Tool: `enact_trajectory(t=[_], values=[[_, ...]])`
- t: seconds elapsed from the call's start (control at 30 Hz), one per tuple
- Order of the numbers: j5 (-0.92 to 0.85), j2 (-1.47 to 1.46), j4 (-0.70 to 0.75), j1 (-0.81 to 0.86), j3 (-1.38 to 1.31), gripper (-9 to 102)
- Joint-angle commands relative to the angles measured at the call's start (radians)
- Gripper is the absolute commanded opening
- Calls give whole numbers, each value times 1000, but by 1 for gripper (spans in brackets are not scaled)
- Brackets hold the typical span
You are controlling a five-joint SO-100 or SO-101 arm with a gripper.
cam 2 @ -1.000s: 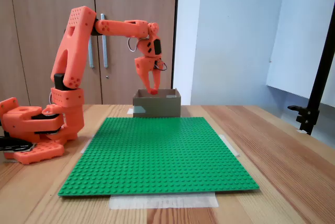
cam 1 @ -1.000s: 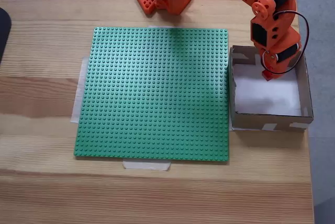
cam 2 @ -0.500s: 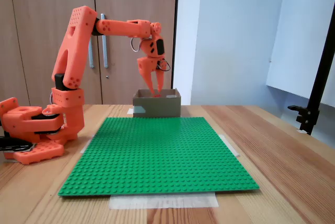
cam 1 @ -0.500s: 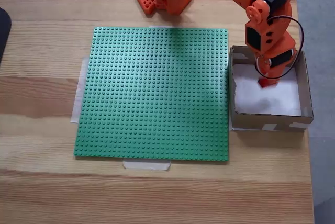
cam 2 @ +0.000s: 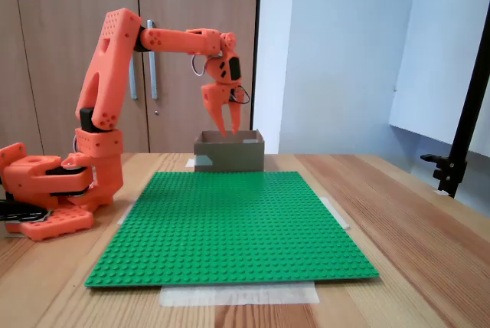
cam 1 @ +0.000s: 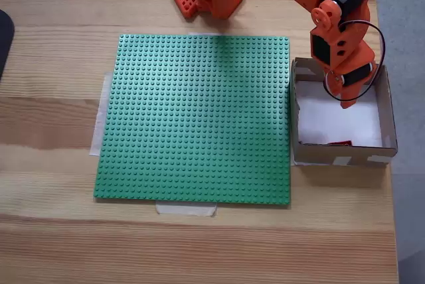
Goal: Pick the red lego block and put it in the box.
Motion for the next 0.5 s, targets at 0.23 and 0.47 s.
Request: enact_trajectory(t=[0.23, 0.47], values=[[-144, 451, -158, 87, 388, -1], [-156, 736, -296, 256, 684, -1]])
